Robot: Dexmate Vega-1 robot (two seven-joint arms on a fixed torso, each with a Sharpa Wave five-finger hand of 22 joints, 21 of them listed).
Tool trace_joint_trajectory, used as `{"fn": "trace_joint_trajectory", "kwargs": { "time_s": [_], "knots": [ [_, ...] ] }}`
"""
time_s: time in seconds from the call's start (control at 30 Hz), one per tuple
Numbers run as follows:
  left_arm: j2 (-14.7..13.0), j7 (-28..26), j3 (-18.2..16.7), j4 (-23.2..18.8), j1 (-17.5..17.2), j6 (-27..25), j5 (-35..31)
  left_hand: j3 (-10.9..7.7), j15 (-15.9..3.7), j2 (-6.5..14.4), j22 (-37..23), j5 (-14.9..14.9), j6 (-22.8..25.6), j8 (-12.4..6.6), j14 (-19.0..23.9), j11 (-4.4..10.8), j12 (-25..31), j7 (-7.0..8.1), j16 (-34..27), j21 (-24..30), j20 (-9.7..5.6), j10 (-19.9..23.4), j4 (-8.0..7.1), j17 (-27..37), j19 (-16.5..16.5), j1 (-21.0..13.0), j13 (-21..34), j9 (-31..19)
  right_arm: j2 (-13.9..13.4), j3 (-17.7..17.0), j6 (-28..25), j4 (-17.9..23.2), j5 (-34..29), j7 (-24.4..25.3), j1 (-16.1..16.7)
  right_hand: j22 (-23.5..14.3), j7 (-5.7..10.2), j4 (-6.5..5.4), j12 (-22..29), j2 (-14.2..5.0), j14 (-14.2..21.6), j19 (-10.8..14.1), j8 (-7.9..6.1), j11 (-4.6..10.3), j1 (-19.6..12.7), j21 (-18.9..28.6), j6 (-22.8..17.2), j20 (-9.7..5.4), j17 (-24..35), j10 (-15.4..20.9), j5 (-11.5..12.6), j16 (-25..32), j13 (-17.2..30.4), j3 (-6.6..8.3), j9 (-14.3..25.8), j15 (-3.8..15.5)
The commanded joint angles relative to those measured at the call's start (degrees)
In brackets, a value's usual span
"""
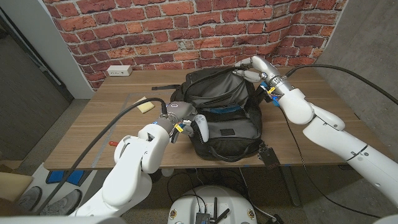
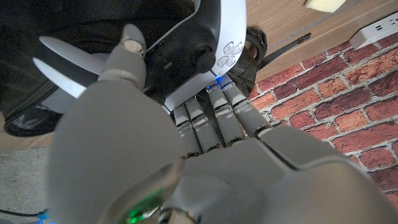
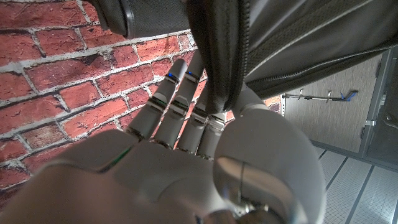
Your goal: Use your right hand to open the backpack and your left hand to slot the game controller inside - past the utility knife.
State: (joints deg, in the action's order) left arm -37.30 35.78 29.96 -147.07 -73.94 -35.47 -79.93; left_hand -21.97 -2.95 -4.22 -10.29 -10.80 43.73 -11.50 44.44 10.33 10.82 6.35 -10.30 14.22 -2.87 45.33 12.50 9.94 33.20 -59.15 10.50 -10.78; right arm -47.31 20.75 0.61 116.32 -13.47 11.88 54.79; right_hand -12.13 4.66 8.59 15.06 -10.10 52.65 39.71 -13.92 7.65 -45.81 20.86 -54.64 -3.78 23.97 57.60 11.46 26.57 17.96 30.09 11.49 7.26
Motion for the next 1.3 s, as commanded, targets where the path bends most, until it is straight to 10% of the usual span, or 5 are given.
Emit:
{"fn": "trace_joint_trajectory", "kwargs": {
  "time_s": [0.03,1.3],
  "knots": [
    [6.3,4.5,1.4,0.4,0.4,2.8,-4.0,-2.85,-10.64,6.3,-0.1,-0.3,5.7,-0.53,2.2,1.62,0.3,1.70,-0.3,0.4,-7.86,1.9,-2.79,0.1,0.8,3.8,0.3,-0.2,0.3,0.1,0.0,-0.9,-0.1,0.5,-0.8,-0.2,-0.05,-0.11,0.1,-0.54,0.5,0.3,-0.02,0.09,-0.2,0.4,-0.5,-8.61,0.2,0.1,0.3,-0.3,0.2,0.37,0.2,5.14],
    [22.4,20.3,4.8,5.3,7.5,7.8,-12.0,-3.04,-10.47,6.6,-0.5,-0.4,4.8,-0.09,2.6,1.52,0.0,0.49,-0.1,0.7,-7.42,1.3,-3.02,0.0,1.7,4.5,0.3,-0.2,2.0,1.1,1.8,-3.5,1.3,0.4,-4.0,-0.4,0.07,-0.16,-0.1,-0.46,0.6,0.2,0.51,-0.04,-0.1,1.5,-0.6,-8.59,0.7,0.3,0.3,-0.6,0.5,0.45,0.3,5.10]
  ]
}}
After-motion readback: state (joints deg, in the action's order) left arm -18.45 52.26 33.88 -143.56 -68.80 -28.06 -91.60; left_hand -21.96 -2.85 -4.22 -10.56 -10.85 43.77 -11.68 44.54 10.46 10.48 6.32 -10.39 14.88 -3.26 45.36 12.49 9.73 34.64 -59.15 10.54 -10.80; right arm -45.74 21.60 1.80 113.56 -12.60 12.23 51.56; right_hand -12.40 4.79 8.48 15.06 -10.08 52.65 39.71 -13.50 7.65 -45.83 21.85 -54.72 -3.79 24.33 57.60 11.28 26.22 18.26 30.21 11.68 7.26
